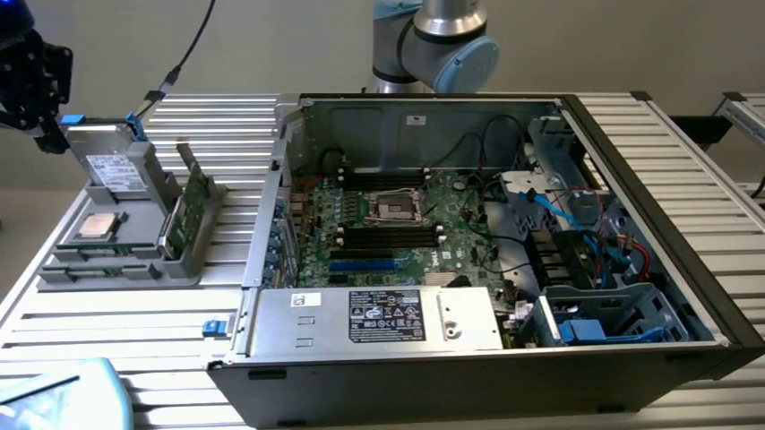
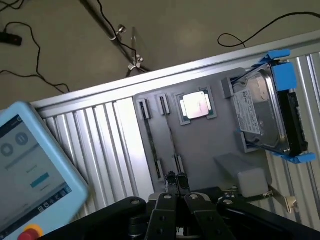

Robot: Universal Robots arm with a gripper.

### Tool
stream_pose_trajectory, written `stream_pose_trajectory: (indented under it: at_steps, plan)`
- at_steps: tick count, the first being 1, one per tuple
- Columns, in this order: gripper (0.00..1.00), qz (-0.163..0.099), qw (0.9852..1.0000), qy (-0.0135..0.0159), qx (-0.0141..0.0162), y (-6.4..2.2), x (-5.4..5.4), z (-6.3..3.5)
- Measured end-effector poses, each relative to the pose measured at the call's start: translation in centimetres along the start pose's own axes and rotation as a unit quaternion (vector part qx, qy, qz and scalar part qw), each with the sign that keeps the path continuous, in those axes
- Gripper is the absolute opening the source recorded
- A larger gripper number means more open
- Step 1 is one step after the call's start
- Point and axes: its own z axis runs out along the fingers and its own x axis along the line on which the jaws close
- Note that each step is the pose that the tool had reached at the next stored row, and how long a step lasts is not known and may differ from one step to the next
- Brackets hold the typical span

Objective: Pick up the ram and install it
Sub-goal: 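Pick up the ram and move it above insertion slot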

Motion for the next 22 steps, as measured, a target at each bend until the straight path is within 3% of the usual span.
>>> stream_pose_trajectory:
  at_steps: [5, 11, 16, 18, 19, 20, 22]
  plan:
    - [0.11, -0.045, 0.9990, 0.0024, 0.0026, -0.01, -0.01, 0.14]
    - [0.11, -0.095, 0.9955, 0.0051, 0.0054, 0.00, -0.01, 0.25]
    - [0.11, -0.099, 0.9950, 0.0053, 0.0057, 0.00, -0.01, 0.26]
    - [0.24, -0.099, 0.9950, 0.0053, 0.0057, 0.00, -0.01, 0.26]
    - [0.24, -0.099, 0.9950, 0.0053, 0.0057, 0.00, -0.01, 0.26]
    - [0.31, -0.099, 0.9950, 0.0053, 0.0057, 0.01, -0.01, 0.26]
    - [0.31, -0.099, 0.9950, 0.0053, 0.0057, 0.01, -0.01, 0.29]
